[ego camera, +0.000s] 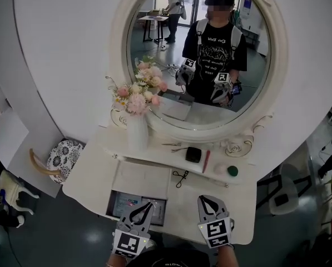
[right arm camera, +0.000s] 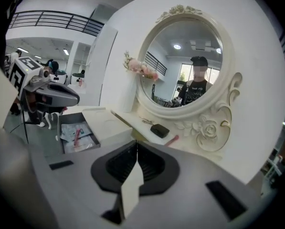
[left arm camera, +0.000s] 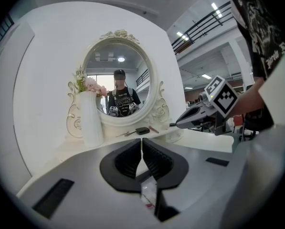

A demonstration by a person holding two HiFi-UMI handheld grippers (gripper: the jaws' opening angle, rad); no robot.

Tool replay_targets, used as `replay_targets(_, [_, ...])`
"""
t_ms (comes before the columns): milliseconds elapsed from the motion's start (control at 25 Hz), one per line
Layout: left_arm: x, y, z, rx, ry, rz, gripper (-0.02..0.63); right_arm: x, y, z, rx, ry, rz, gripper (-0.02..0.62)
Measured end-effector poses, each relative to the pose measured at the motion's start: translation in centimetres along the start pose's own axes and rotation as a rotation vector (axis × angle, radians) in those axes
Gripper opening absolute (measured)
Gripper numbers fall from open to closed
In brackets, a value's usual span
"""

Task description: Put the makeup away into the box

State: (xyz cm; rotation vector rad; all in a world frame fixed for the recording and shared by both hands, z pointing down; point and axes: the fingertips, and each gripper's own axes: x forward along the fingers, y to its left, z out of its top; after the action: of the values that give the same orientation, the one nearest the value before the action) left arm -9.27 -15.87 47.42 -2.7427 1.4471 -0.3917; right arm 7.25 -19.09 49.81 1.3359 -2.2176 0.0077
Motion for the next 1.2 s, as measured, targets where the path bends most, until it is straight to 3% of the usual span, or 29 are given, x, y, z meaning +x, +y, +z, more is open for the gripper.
replay_targets(440, [1.4,2.1,0.3,-0.009,0.007,0.056,0.023,2.8,-3.5,0.8,0.049,0.031,-0.046,0.02])
replay_targets(600, [1.7,2.5,-0.1,-0.008,0.024,0.055,0.023,3.8,-4.3,0.9,0.074,0.046,-0.047,0.114])
replay_targets(1000, [2.1,2.8,-1.7,-0.013,0.073,0.065,0.023,6.3,-7.5,-0.3,0.234,0.114,-0.128,0.121])
replay_targets(1200, [2.3,3.3,-2.0,-0.024,0.081,0.072,0.023,7.4,-8.4,-0.1,0.237,0.116,-0.144,0.121])
